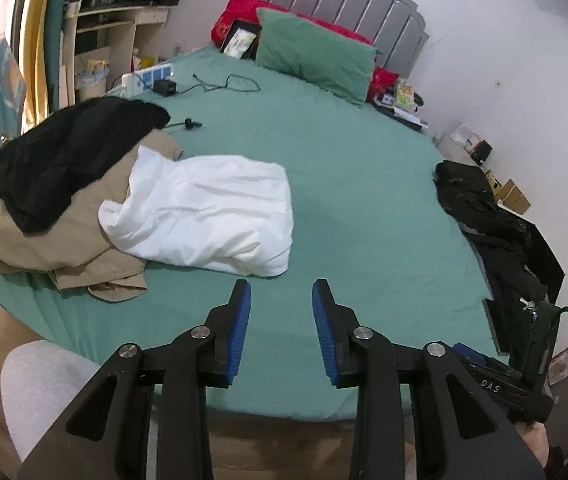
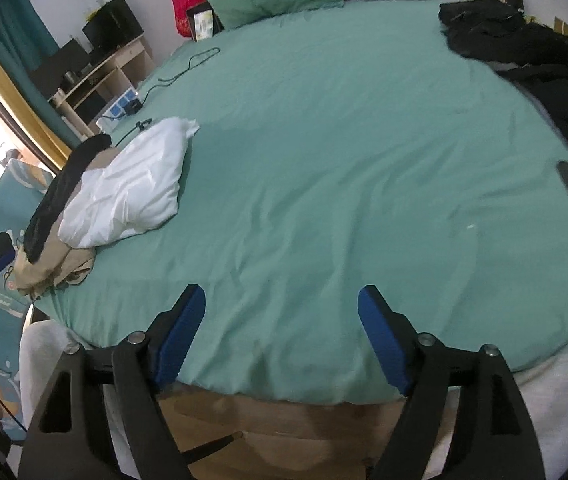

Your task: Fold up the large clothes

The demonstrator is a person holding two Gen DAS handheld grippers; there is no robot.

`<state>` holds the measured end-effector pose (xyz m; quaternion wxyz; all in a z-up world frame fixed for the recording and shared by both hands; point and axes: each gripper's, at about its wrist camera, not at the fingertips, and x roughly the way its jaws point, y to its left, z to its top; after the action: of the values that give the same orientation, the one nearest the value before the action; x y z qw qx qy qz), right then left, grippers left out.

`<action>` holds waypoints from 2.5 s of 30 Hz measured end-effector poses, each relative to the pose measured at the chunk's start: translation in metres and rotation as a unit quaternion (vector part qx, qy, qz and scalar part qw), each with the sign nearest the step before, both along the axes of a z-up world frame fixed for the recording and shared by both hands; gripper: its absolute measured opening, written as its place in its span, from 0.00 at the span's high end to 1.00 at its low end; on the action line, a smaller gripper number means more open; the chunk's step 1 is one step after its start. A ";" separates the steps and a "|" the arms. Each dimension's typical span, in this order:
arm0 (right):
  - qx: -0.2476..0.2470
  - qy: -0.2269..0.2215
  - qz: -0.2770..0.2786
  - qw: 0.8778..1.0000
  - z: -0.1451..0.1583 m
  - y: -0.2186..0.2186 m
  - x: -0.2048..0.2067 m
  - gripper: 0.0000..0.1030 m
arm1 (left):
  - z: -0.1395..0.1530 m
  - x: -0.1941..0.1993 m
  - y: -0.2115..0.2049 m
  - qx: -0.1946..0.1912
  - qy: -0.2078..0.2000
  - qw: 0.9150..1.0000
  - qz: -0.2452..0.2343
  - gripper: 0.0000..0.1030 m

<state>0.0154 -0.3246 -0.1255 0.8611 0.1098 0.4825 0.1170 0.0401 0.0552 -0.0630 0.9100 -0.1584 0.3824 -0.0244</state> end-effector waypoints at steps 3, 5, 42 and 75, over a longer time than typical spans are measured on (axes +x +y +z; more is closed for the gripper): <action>-0.004 -0.013 -0.008 1.000 0.013 -0.009 -0.005 0.23 | 0.012 -0.005 -0.004 -0.007 -0.013 1.000 -0.005 0.54; -0.006 -0.028 -0.012 1.000 0.025 -0.013 -0.010 0.23 | 0.021 -0.009 -0.006 -0.002 -0.023 1.000 -0.009 0.54; -0.058 -0.298 -0.015 0.953 0.232 -0.032 -0.068 0.14 | 0.172 -0.081 -0.058 0.126 -0.284 0.950 -0.011 0.25; -0.035 -0.445 0.033 0.894 0.294 0.008 -0.113 0.04 | 0.215 -0.134 -0.050 0.162 -0.346 0.920 0.087 0.19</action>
<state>-0.0974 -0.3166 0.1688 0.9847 0.0001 0.0566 0.1649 -0.0938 0.0050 0.1519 0.9973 -0.0232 0.0271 0.0638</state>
